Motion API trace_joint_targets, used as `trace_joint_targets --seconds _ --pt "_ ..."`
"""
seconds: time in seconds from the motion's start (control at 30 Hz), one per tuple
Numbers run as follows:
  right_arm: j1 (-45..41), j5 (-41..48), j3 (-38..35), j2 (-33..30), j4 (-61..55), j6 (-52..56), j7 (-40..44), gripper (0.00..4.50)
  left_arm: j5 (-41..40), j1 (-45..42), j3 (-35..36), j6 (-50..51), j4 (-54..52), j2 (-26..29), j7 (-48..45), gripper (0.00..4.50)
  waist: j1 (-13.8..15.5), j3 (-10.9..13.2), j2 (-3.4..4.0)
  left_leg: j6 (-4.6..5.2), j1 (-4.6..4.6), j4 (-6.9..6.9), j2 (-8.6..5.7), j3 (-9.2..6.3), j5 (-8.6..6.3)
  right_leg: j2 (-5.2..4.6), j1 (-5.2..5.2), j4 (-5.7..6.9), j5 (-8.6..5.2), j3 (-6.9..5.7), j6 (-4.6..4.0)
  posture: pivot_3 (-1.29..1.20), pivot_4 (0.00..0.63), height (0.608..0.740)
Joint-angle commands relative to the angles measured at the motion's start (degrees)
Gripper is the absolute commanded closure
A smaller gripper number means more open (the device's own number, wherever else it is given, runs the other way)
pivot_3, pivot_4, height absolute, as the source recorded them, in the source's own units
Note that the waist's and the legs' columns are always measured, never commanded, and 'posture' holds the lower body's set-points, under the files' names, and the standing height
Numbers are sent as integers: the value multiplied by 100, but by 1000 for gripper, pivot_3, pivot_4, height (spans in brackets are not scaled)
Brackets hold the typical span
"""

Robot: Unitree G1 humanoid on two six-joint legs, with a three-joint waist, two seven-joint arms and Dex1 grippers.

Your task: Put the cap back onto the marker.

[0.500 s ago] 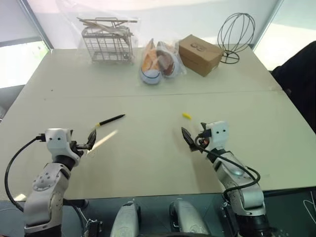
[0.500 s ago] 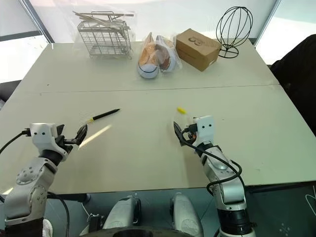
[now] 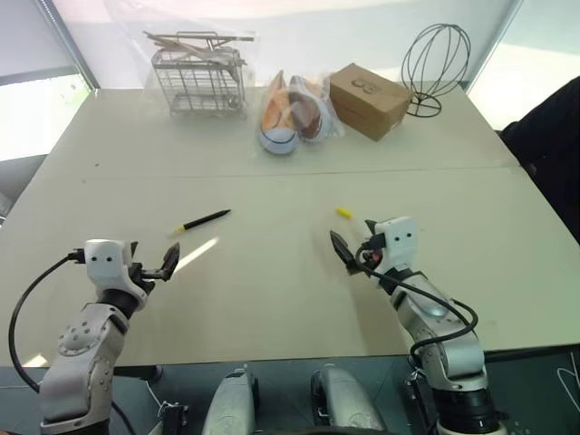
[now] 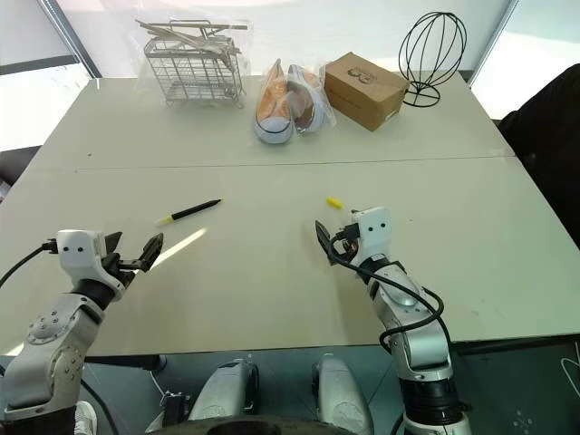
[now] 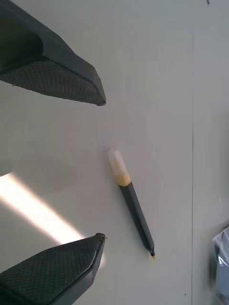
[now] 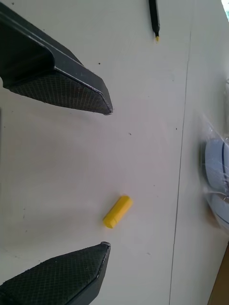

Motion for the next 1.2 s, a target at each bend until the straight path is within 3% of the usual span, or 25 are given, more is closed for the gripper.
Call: trace_joint_targets --seconds 0.03,0.63,0.9,1.2 --pt "-115 31 -9 -38 -82 -58 78 86 41 -51 -34 -106 -110 80 -40 0 0 0 0 0 0 0 0 0 0 0 0 0 0 0 0 0 150 740" --pt "-174 168 26 -229 -223 206 476 86 82 -117 10 -492 388 156 -378 0 0 0 0 0 0 0 0 0 0 0 0 0 0 0 0 0 150 740" --pt "-540 1033 -103 -1008 -676 807 1560 86 111 -633 -243 -1015 1025 866 -1392 0 11 2 -2 0 0 0 -3 0 0 2 1 -1 -1 -7 -2 0 150 740" --pt "-791 1716 -94 -1759 -1084 1367 2263 86 208 -1938 -652 -1305 2189 1728 -2584 0 14 6 -6 0 -2 -1 -3 3 0 6 0 -1 -1 -12 -1 0 150 740"
